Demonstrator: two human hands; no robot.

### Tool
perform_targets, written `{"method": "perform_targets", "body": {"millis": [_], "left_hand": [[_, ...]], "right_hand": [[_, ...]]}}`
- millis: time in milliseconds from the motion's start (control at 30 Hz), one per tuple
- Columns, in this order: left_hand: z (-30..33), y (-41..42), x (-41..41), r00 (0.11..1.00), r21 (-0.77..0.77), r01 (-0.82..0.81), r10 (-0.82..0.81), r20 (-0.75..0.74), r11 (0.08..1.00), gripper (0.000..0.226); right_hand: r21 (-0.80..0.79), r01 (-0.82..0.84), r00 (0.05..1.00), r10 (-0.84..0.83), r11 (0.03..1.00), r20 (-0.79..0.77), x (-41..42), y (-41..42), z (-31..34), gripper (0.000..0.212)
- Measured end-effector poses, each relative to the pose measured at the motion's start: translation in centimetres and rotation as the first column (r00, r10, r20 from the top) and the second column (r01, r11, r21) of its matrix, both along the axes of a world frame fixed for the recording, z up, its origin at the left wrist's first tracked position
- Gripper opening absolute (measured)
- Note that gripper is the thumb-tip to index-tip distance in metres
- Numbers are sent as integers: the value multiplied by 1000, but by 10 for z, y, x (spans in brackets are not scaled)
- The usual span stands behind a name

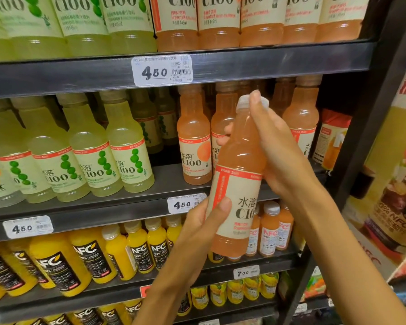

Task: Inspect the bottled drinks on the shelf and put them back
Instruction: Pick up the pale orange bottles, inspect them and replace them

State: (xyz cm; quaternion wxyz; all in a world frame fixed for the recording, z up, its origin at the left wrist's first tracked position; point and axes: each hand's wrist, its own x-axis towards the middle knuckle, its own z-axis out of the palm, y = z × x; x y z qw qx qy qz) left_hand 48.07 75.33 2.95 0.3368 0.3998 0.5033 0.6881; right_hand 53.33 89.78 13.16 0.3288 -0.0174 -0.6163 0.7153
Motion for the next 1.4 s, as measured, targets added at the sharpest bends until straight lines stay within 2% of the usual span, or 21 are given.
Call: {"method": "perform_targets", "body": {"millis": [67, 133, 167, 233, 300, 367, 433, 567, 633, 700, 767, 800, 867, 933, 1000, 1067, 1133, 1200, 1267, 1333, 1400], "left_hand": [[6, -1, 0, 963, 93, 182, -196, 186, 979, 65], [12, -2, 1, 828, 210, 370, -424, 366, 905, 73], [15, -1, 3, 759, 240, 429, -491, 427, 871, 75], [12, 3, 5, 698, 263, 471, -538, 473, 842, 76], [8, 4, 4, 739, 236, 461, -517, 432, 856, 76], [4, 2, -2, 878, 146, 325, -355, 322, 934, 74], [4, 0, -9, 948, 80, 187, -201, 245, 979, 77], [5, 0, -6, 984, 66, 89, -98, 149, 994, 77], [5, 0, -2, 969, 100, 99, -119, 219, 990, 72], [6, -2, 1, 898, 168, 202, -250, 362, 965, 70], [7, -1, 2, 815, 212, 303, -368, 448, 929, 72], [7, 0, 3, 798, 219, 327, -393, 458, 919, 72], [5, 3, 3, 788, 212, 353, -412, 458, 911, 73], [4, 3, 2, 882, 121, 263, -289, 373, 957, 68], [4, -2, -2, 986, 13, 42, -43, 163, 999, 55], [7, -6, -3, 996, -20, -84, 83, -34, 996, 47], [11, -4, 2, 990, -14, -87, 85, -115, 996, 34], [11, -2, 7, 990, -7, -94, 93, -102, 996, 26], [8, -1, 6, 996, -11, -89, 89, 2, 996, 40], [7, -2, 4, 987, 15, 27, -30, 157, 1000, 61], [11, -4, 5, 935, 101, 182, -204, 289, 978, 70]], "right_hand": [[-14, -105, 994, 105, 994, -8, 0, 5, 2, 54], [-97, -271, 962, 267, 958, -53, -3, 6, -1, 56], [-153, -348, 937, 337, 925, -90, -6, 5, -4, 58], [-232, -438, 898, 411, 868, -159, -13, 3, -8, 56], [-250, -492, 868, 448, 834, -213, -16, 2, -9, 51], [-233, -506, 858, 457, 831, -233, -14, 3, -8, 47], [-187, -433, 895, 396, 882, -205, -13, 5, -7, 44], [-32, -198, 978, 196, 980, -74, -12, 7, -5, 42], [53, -149, 988, 146, 987, 43, -13, 10, -3, 44], [47, -193, 980, 191, 980, 59, -14, 10, -2, 40], [-150, -352, 936, 348, 924, -54, -17, 5, -1, 32], [-246, -446, 895, 426, 861, -130, -19, 2, -1, 30], [-335, -556, 831, 500, 761, -243, -23, 0, -2, 22], [-330, -566, 824, 504, 756, -260, -22, 3, -3, 16], [-271, -502, 864, 460, 821, -206, -17, 7, -2, 11], [-170, -345, 937, 327, 923, -123, -14, 9, -2, 12], [-100, -201, 979, 195, 975, -60, -15, 6, -4, 20], [-46, -124, 992, 124, 991, -7, -17, 4, -4, 29], [12, -121, 992, 121, 993, 36, -17, 6, -1, 36], [-3, -213, 976, 213, 977, 34, -15, 10, 1, 41], [-109, -341, 940, 340, 934, -27, -16, 10, 2, 43]]}}
